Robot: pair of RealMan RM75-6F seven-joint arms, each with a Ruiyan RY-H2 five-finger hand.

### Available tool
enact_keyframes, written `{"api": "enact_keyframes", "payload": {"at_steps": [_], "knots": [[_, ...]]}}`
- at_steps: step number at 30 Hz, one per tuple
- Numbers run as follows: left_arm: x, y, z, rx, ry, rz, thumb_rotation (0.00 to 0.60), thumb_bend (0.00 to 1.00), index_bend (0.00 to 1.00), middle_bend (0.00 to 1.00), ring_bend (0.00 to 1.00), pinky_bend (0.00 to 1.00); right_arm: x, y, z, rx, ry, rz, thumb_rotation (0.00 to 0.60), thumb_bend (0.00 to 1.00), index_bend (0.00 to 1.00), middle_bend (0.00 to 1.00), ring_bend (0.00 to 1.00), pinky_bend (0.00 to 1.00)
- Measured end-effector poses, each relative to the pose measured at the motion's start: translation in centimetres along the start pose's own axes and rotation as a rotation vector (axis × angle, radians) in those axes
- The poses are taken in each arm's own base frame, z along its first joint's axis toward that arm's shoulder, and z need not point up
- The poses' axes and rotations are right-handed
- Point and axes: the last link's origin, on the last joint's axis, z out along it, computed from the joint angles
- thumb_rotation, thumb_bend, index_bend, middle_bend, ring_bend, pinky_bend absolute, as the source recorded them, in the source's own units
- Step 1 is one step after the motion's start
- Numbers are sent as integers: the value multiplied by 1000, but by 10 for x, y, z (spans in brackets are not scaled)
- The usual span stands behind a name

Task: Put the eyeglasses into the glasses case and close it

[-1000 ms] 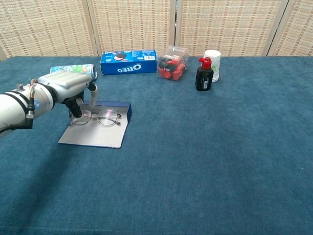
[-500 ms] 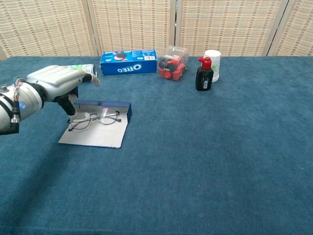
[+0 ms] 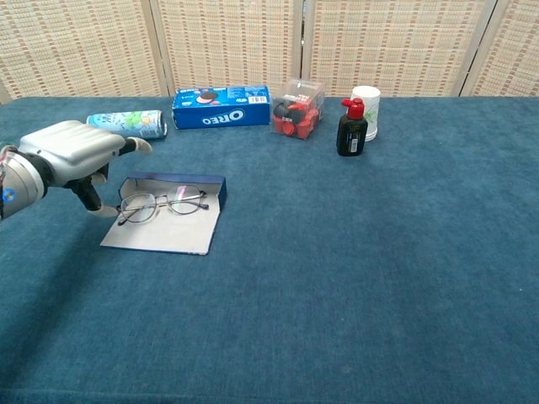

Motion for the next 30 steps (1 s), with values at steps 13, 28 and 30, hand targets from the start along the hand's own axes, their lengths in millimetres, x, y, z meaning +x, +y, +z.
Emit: {"api": "enact_keyframes", "payload": {"at_steps": [13, 28, 30], "knots": [[-5, 0, 19, 43, -19, 10, 600, 174, 126, 1000, 1000, 1000, 0, 3, -3, -15, -1, 0, 600, 296, 164, 243, 164, 70], [4, 1, 34, 80, 10, 1, 600, 175, 146, 1000, 1000, 1000, 1, 6, -6, -28, 2, -1, 600, 296, 164, 243, 164, 70], [5, 1, 32, 82, 17, -3, 600, 174, 146, 1000, 1000, 1000, 0, 6, -6, -28, -1, -1, 600, 296, 164, 243, 164, 70]]}}
